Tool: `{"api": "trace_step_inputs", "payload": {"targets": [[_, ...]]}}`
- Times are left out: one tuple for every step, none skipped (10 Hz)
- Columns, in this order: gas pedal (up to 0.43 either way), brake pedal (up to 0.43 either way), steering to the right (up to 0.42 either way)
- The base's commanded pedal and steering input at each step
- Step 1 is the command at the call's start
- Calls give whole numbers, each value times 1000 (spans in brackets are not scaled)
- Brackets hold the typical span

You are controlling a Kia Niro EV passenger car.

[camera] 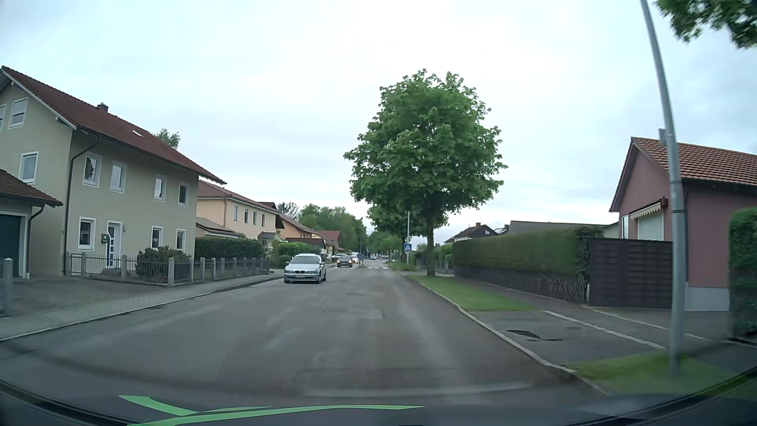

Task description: Follow the waypoints while adhering to traffic rules and regulations

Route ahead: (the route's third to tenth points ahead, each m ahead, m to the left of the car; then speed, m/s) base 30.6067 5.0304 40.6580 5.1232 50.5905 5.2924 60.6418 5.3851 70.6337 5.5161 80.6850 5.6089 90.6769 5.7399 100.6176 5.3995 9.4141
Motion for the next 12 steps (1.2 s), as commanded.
{"api": "trace_step_inputs", "payload": {"targets": [[118, 0, 0], [130, 0, 1], [130, 0, 3], [138, 0, 3], [138, 0, 3], [150, 0, 2], [150, 0, 2], [150, 0, 2], [150, 0, 2], [157, 0, 2], [157, 0, 2], [157, 0, 3]]}}
